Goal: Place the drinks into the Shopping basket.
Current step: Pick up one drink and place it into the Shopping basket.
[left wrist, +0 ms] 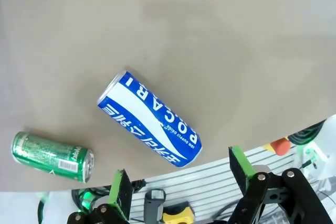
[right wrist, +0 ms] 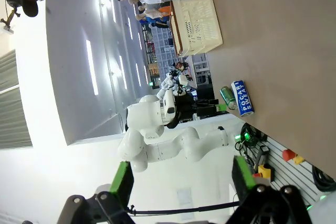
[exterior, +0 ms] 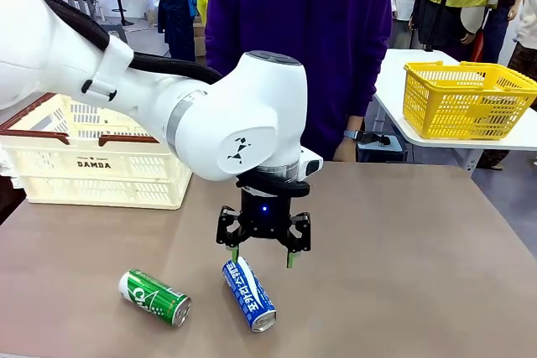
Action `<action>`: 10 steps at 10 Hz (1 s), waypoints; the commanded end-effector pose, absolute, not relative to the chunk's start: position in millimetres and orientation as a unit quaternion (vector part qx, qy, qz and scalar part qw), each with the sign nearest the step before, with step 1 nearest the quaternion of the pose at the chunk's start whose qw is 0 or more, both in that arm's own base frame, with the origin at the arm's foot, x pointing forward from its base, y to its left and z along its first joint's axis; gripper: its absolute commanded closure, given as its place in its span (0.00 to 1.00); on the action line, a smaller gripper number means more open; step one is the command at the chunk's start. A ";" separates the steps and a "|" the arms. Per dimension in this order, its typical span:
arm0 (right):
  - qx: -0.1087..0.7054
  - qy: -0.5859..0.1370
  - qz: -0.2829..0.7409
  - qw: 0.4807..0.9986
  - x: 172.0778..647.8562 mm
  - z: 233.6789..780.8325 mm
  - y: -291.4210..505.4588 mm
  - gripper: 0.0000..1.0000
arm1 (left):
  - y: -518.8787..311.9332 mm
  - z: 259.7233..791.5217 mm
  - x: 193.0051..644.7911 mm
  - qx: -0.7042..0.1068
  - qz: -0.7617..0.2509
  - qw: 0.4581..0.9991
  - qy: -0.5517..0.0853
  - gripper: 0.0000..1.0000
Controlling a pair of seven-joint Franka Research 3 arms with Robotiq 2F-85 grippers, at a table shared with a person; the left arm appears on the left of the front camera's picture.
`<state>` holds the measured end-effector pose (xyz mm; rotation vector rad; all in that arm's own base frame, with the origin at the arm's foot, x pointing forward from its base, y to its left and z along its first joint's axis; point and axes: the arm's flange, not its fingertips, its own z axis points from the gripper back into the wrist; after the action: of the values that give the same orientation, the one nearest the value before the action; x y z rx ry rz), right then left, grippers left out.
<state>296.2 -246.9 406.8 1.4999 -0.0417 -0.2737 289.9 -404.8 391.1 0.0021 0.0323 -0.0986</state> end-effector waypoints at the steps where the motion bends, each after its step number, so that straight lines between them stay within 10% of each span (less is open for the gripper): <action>1: 0.676 -0.020 -0.125 0.726 295.5 408.6 -247.5 0.00 | -403.8 390.9 291.4 0.001 -0.047 0.999 0.016 0.00; 4: 0.676 -0.020 -0.125 0.726 295.5 408.6 -247.5 0.00 | -387.0 366.3 295.1 -0.014 0.184 0.983 -0.016 0.00; 10: 0.676 -0.020 -0.125 0.726 295.5 408.6 -247.5 0.00 | -380.2 311.0 303.1 0.001 0.188 0.982 0.026 0.00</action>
<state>296.2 -247.0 406.8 1.4999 -0.0418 -0.2738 298.5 -373.3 317.0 -0.0241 0.0444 0.3717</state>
